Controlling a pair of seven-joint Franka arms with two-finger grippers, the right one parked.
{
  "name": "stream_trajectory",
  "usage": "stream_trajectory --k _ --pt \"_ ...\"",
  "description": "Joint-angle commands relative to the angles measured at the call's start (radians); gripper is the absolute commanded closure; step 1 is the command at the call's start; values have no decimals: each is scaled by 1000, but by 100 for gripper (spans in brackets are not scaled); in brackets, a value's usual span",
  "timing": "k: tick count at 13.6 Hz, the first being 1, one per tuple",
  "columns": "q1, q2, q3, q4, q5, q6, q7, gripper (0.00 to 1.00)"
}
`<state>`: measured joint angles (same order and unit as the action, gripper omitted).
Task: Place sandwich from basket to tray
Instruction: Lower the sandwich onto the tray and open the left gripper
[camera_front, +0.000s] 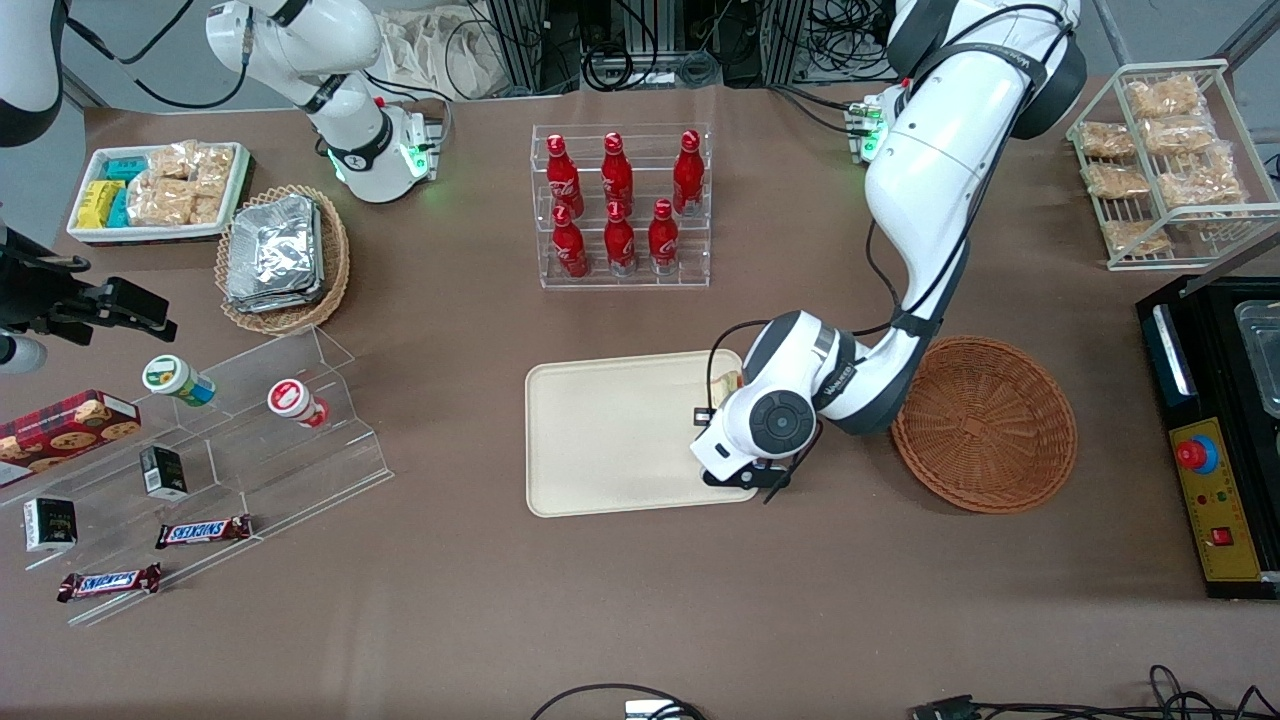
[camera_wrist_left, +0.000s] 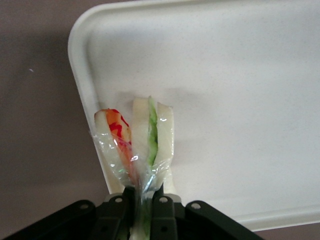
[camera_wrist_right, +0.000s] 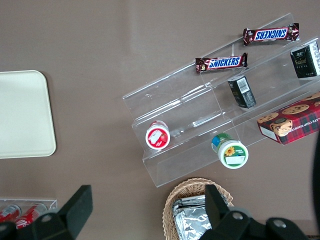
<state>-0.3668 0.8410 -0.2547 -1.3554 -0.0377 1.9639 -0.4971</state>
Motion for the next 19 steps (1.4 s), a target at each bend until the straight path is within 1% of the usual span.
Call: stream_trajectory --k 1,2,3,4,11,15,17,19 --pt "-9 29 -1 47 -8 4 11 75" --pt "-9 32 -1 47 -4 12 12 35" --pt "-9 35 -1 44 -4 18 12 14" --pt "-9 36 -1 44 -5 27 12 0" --pt "2 15 0 48 -10 35 -4 0" --pt "35 -94 8 49 -2 26 0 0" --pt "113 -170 5 39 -7 -9 6 0" --pt "158 -255 8 41 -1 -103 8 0"
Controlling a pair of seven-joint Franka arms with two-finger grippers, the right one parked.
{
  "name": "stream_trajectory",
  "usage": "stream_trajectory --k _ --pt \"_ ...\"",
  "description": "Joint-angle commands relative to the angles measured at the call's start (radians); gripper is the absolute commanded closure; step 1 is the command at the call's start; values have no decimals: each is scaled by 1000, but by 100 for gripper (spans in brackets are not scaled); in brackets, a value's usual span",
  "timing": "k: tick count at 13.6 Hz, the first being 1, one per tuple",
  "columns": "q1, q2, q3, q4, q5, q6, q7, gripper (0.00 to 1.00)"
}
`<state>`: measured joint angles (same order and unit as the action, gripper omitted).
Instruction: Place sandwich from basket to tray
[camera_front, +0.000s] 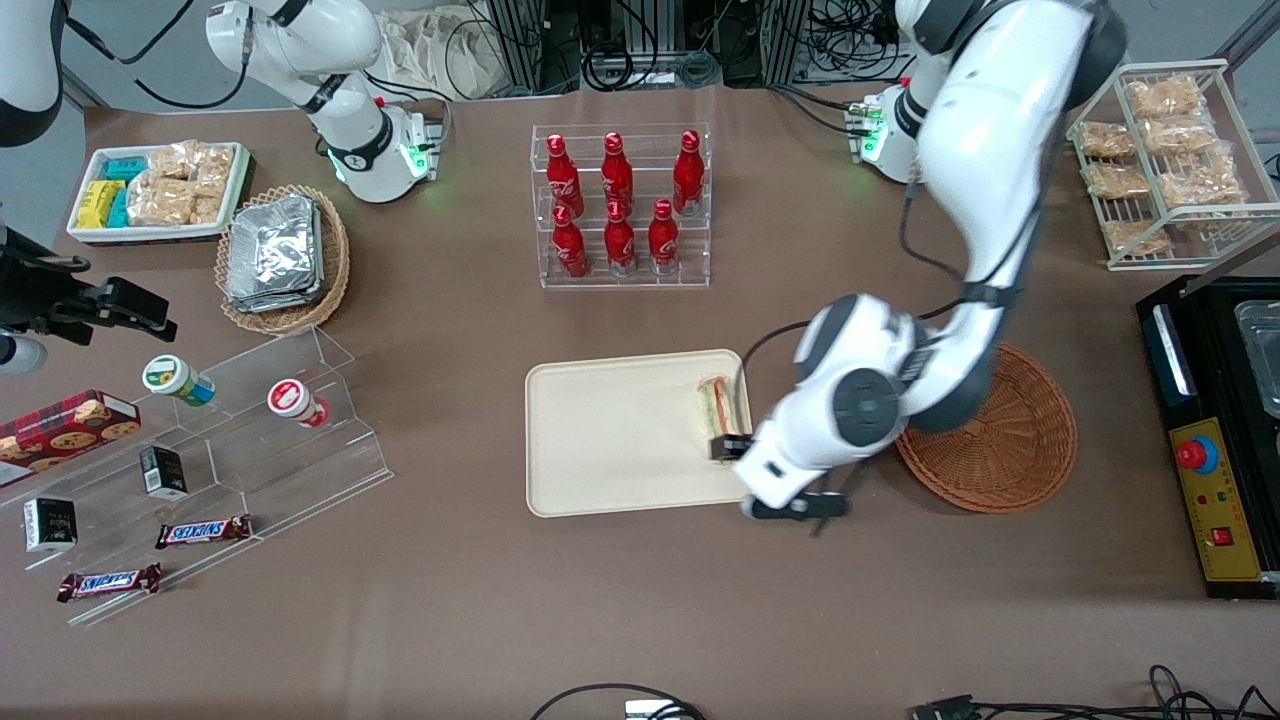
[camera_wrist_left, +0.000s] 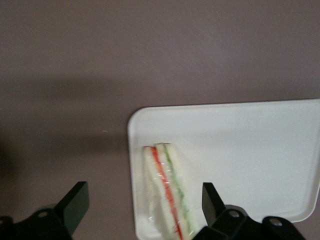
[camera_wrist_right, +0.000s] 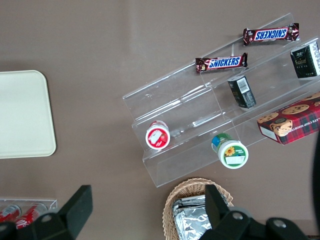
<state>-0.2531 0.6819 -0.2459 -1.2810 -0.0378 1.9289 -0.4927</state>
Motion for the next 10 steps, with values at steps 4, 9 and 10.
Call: stream_trajectory --k 4,9,10 --pt "214 -257 -3 -34 1 -258 173 0" --pt "397 -421 0 -31 4 -465 356 0" --pt "420 -442 0 -37 7 -520 390 0"
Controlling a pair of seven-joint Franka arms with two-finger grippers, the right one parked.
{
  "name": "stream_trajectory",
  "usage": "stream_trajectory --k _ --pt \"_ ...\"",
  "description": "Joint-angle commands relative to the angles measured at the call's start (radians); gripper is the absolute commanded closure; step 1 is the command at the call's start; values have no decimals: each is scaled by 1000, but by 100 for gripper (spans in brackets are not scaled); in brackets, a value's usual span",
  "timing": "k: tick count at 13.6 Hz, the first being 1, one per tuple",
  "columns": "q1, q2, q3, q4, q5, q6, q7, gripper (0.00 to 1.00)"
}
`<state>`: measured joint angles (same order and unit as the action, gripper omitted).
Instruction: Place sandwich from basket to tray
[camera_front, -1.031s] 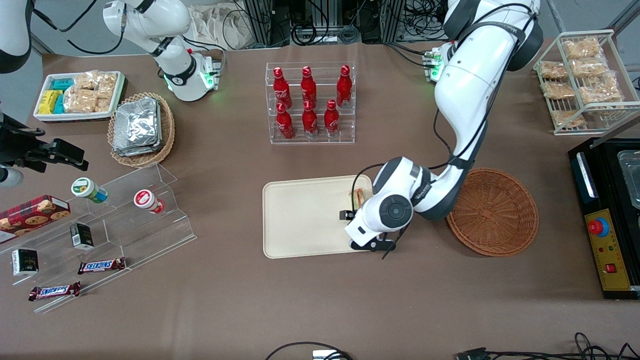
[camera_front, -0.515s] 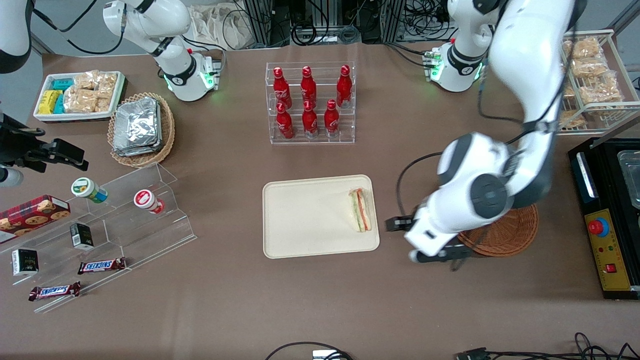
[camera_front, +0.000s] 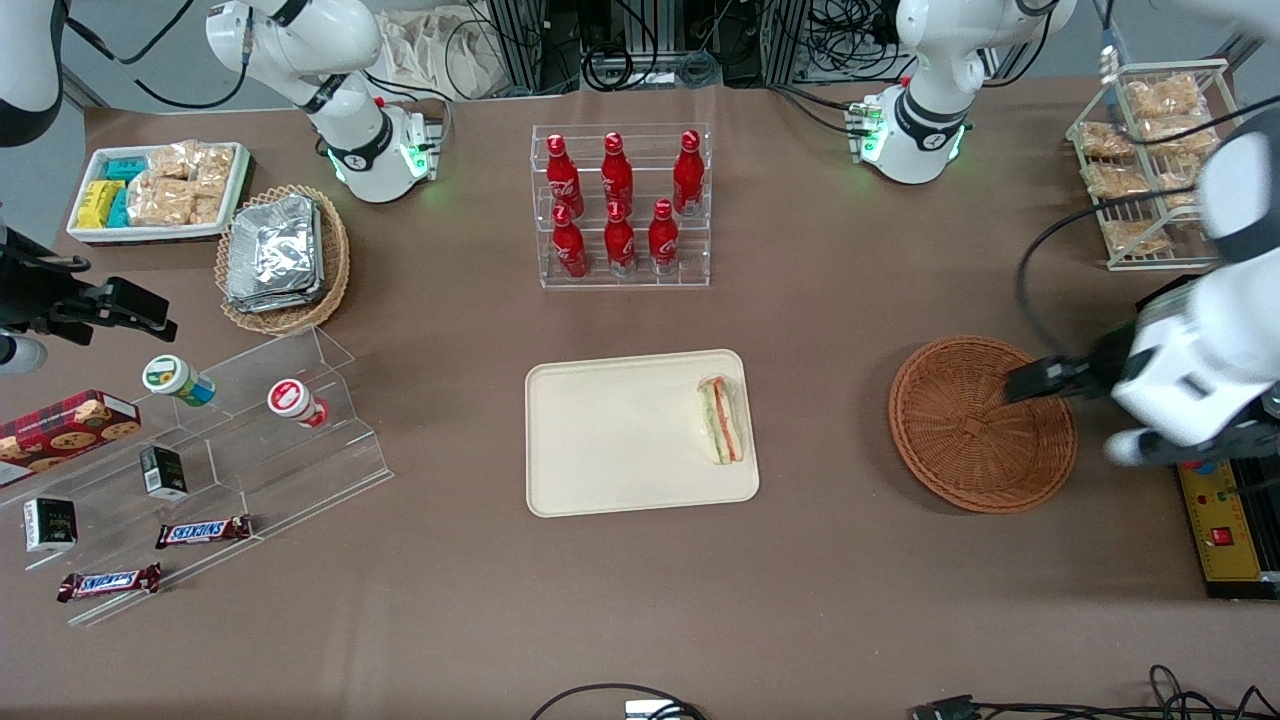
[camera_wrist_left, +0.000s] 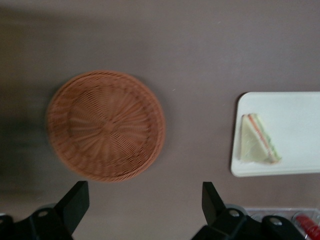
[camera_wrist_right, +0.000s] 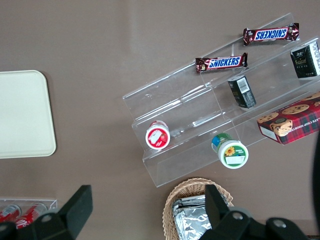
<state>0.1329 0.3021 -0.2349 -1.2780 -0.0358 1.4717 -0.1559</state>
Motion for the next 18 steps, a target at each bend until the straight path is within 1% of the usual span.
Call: stream_trajectory --k 1,2,4,6,8,9,10,11,12,13,15,17,18 --pt "45 -69 -9 -43 8 -95 62 0" --pt "50 -69 0 -55 11 -100 64 0" --pt "53 -96 6 -99 46 -106 67 0" --pt "89 -127 8 -151 47 -128 111 0" --pt "112 -184 9 -252 45 -100 125 0" --pt "125 -198 8 -271 43 -91 128 0" --pt "114 -222 9 -290 48 -88 128 0" --pt "73 -231 47 -297 48 -84 128 0" --pt "-8 -236 119 -305 48 -82 128 0" --pt "-59 -253 161 -323 48 -67 128 0" --pt "-85 -293 163 -378 48 8 127 0" --pt "-131 -293 164 -357 56 19 125 0" --pt "-131 -294 163 -353 59 18 128 0"
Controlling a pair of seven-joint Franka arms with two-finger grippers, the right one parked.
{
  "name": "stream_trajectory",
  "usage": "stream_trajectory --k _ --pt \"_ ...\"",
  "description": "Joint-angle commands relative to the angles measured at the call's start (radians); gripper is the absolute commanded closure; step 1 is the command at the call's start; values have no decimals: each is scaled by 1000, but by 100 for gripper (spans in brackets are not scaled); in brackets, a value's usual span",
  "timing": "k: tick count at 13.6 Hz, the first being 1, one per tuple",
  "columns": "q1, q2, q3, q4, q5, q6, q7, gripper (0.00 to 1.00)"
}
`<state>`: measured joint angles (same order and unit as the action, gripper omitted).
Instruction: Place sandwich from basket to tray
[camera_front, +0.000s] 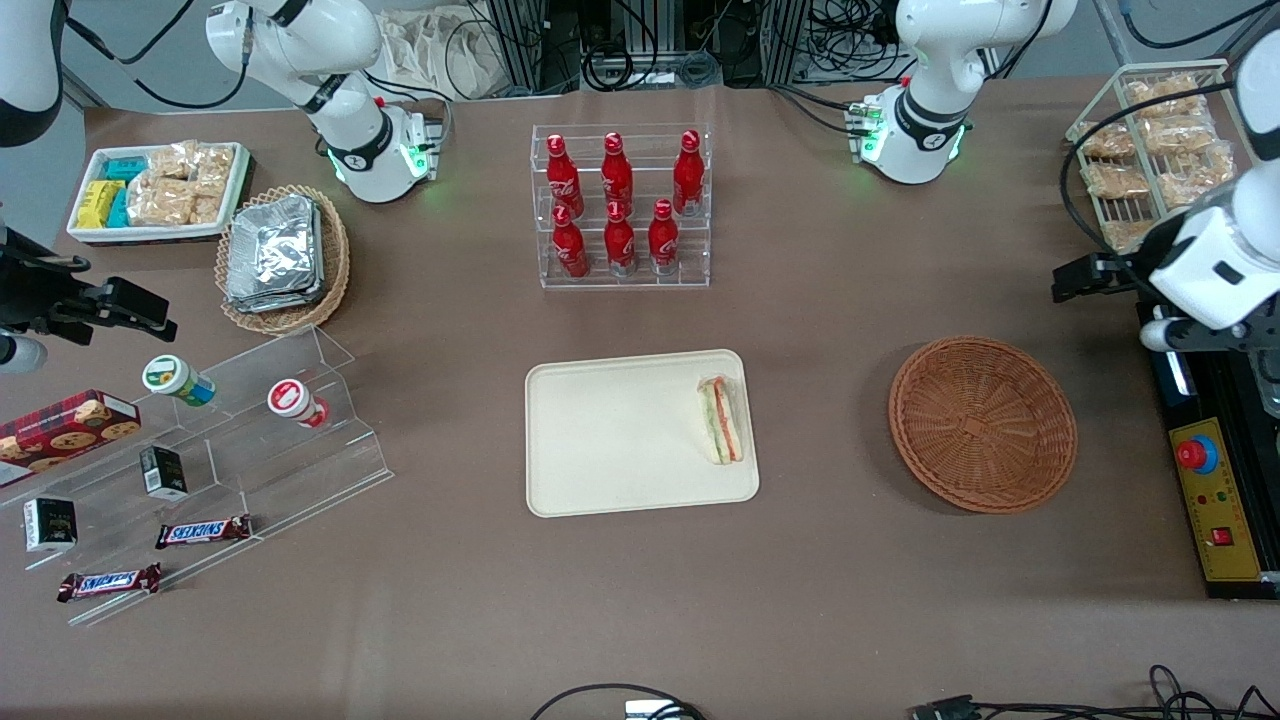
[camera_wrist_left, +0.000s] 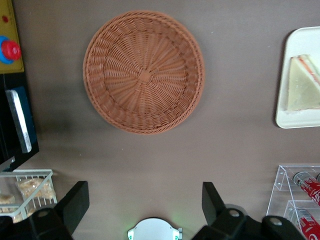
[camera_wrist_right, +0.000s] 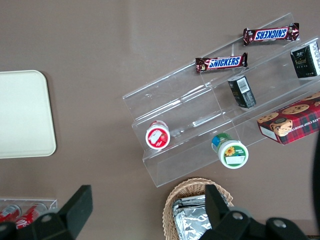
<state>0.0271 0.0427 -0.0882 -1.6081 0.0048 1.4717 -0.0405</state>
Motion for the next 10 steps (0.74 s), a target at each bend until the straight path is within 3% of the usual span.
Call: stream_trajectory --k 1,10 --pt "-26 -37 16 -19 17 18 11 0" --pt "-21 -12 18 14 -2 1 -4 0"
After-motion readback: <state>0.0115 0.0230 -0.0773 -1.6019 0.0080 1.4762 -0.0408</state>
